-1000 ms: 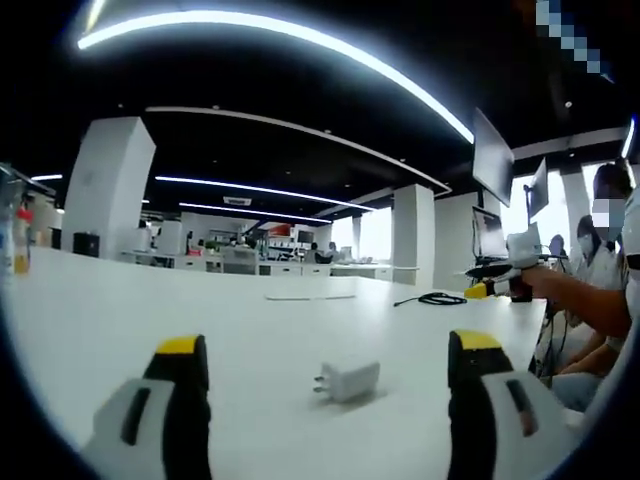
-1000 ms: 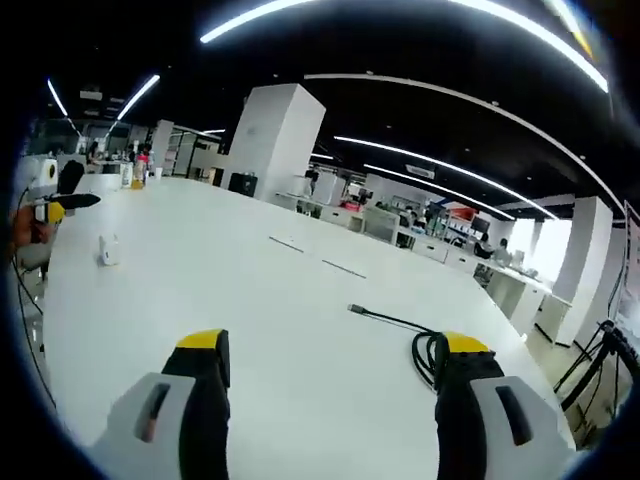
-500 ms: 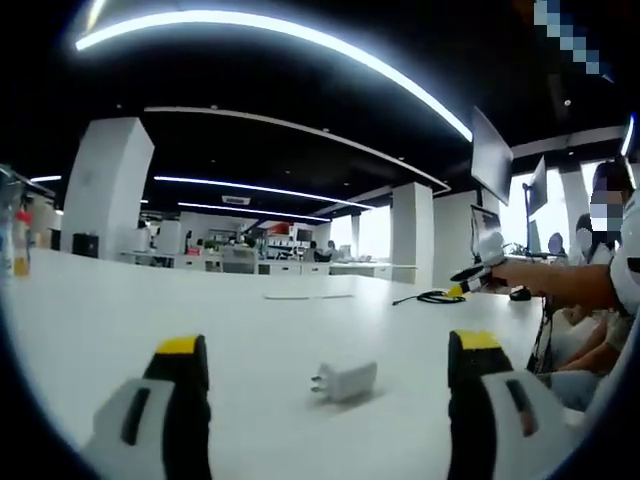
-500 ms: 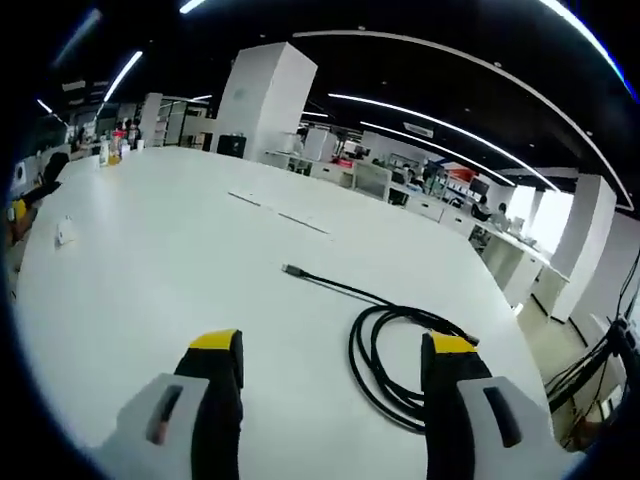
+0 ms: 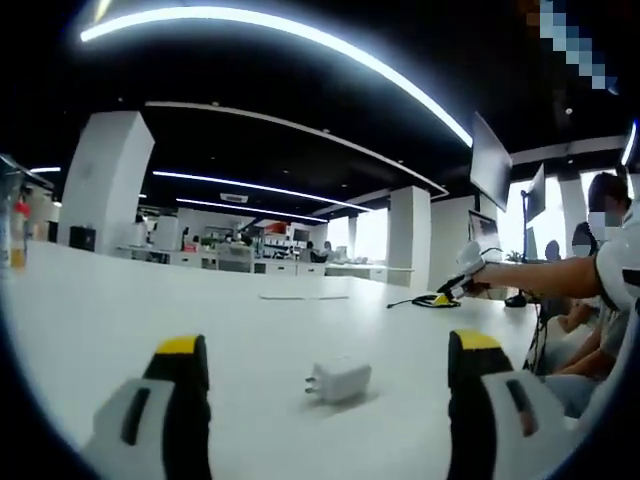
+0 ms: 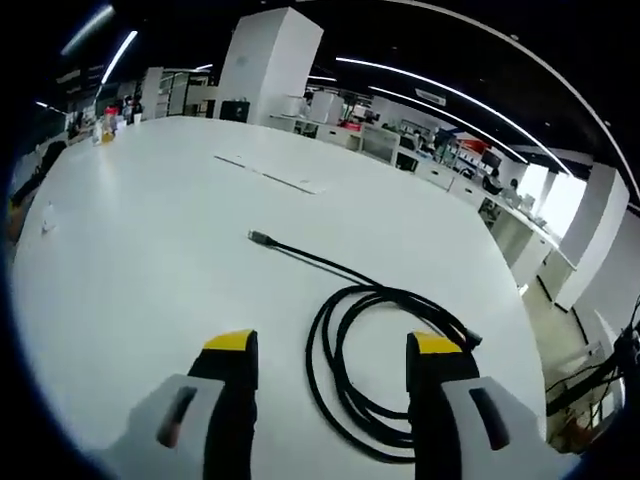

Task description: Plug the desk Type‑C cable into the charger adapter.

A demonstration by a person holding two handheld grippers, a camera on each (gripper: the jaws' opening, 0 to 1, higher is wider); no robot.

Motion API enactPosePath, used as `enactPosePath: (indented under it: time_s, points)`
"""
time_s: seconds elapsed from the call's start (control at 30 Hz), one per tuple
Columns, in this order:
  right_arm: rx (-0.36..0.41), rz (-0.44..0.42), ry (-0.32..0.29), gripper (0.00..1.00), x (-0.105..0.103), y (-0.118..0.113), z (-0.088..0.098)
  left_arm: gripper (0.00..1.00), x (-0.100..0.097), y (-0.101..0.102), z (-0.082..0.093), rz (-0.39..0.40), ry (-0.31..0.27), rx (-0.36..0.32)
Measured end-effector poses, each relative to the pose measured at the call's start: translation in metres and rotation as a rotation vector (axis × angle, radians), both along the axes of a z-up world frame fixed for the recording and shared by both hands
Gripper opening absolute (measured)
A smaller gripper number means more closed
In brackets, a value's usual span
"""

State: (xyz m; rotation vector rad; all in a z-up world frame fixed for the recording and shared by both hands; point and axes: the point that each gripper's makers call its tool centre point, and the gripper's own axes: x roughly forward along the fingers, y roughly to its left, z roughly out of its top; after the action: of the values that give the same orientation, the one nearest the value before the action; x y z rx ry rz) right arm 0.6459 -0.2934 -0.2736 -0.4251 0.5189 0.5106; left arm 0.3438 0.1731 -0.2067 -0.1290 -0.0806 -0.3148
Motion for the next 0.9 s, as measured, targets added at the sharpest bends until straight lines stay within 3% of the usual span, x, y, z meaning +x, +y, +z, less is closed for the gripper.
enactPosePath:
  time_s: [0.13,0.53,0.77,0.9]
  points:
    - [-0.028,0.019,0.055,0.54,0.006,0.002,-0.009,1.00,-0.001,0.000,0.001,-0.001,-0.001,0.005]
    - [-0.034,0.054,0.143,0.26,0.025,-0.004,-0.013,1.00,-0.002,-0.001,0.004,-0.006,-0.007,0.009]
    - [-0.039,0.055,0.191,0.22,0.021,-0.003,-0.018,1.00,-0.004,-0.003,0.008,-0.019,-0.014,-0.001]
    - [-0.042,0.061,0.206,0.15,0.022,-0.003,-0.019,1.00,-0.004,-0.003,0.007,-0.016,-0.008,0.005]
